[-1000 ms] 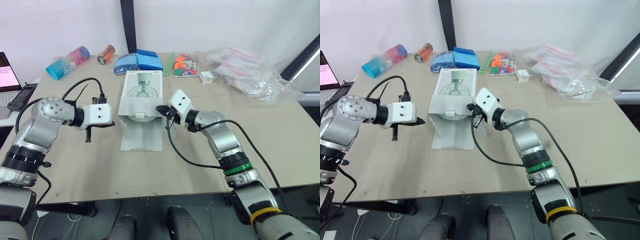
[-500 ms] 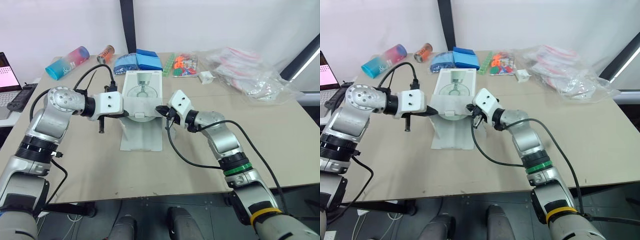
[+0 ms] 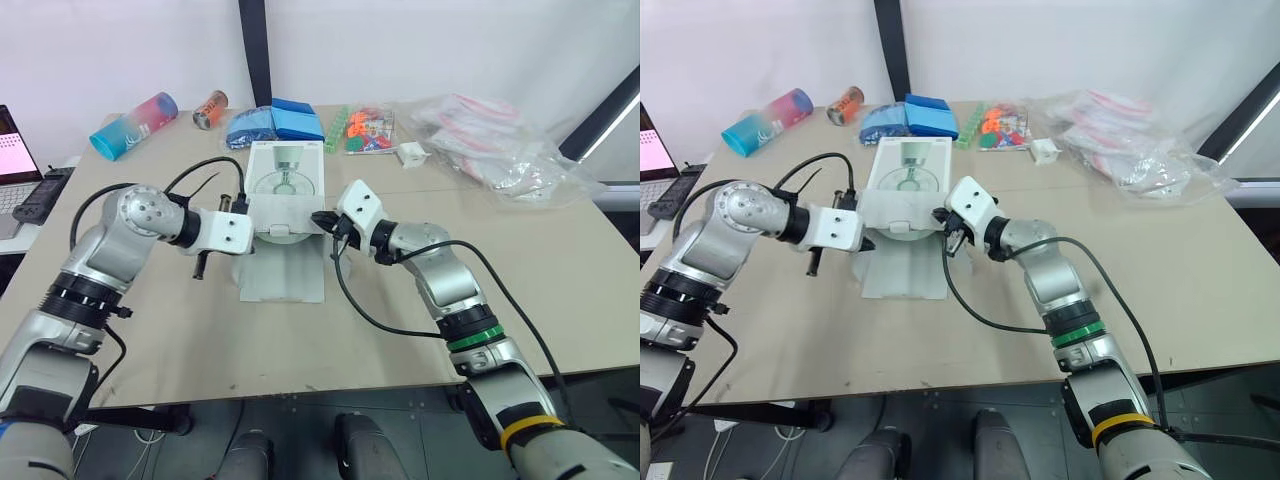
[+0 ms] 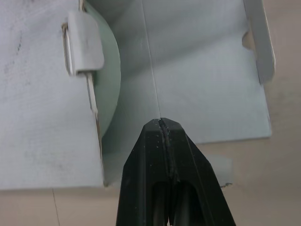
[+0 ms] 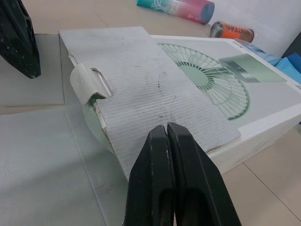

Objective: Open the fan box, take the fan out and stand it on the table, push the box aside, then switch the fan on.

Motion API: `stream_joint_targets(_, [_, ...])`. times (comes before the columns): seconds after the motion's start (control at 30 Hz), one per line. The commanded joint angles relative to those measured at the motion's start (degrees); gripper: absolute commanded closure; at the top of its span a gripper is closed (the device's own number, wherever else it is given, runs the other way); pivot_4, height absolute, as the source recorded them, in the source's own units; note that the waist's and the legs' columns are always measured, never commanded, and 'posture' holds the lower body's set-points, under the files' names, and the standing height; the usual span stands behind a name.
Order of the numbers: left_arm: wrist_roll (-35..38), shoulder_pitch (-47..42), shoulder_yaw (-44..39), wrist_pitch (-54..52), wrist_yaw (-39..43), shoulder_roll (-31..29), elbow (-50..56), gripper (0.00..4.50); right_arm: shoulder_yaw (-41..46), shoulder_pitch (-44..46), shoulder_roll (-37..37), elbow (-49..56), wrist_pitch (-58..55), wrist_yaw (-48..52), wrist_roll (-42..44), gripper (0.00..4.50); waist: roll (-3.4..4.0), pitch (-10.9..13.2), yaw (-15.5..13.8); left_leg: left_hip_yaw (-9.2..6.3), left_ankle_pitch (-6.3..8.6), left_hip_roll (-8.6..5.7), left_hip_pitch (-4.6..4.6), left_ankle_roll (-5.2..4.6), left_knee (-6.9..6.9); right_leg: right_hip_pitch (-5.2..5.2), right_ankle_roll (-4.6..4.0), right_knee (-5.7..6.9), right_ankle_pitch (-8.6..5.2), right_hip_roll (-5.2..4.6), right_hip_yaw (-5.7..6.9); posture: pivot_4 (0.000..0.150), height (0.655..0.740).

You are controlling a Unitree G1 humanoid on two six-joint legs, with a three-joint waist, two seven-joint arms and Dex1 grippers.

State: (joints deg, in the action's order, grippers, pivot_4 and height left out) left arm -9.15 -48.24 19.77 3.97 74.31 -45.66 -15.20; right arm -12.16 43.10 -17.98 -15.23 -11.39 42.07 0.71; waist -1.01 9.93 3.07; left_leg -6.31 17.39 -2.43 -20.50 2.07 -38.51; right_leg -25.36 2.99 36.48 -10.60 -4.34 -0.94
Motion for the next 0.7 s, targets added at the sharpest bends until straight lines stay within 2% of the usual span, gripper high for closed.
stream_joint_targets(0.03, [-2.26, -2.17, -1.17, 1.28, -0.51, -2.44, -1.01, 4.50, -0.22, 0.00, 0.13, 1.34, 0.06, 0.03, -0.27, 4.46, 0.00, 0.00, -0.01, 0.00, 0.00, 0.00, 0.00, 0.00, 0.00, 0.00, 0.00, 0.00, 0.00, 0.00, 0.00, 0.150, 0.7400])
stream_joint_targets(0.17, [-4.01, -2.18, -1.11, 1.87, -1.88, -2.52, -2.73, 4.50, -0.20, 0.11, 0.14, 1.13, 0.16, 0.15, -0.24, 4.46, 0.00, 0.00, 0.00, 0.00, 0.00, 0.00, 0.00, 0.00, 0.00, 0.00, 0.00, 0.00, 0.00, 0.00, 0.00, 0.150, 0.7400])
stream_joint_targets(0.37, [-4.18, 0.98, -2.49, 0.21, -8.74, 0.59, -5.25, 4.50, 0.28, 0.72, 0.02, 1.20, -0.19, 0.36, 0.19, 4.46, 0.00, 0.00, -0.02, -0.01, 0.00, 0.00, 0.00, 0.00, -0.01, 0.00, 0.00, 0.01, 0.00, 0.00, 0.01, 0.150, 0.7400])
stream_joint_targets(0.7, [-7.01, 6.13, -2.30, 0.50, -17.46, 1.45, -6.61, 4.50, 0.07, 0.70, -0.30, 1.75, -0.32, 1.04, 0.23, 4.46, 0.00, 0.00, 0.17, -0.01, 0.00, 0.01, 0.00, 0.00, -0.01, -0.02, 0.00, 0.03, 0.00, 0.01, -0.01, 0.150, 0.7400])
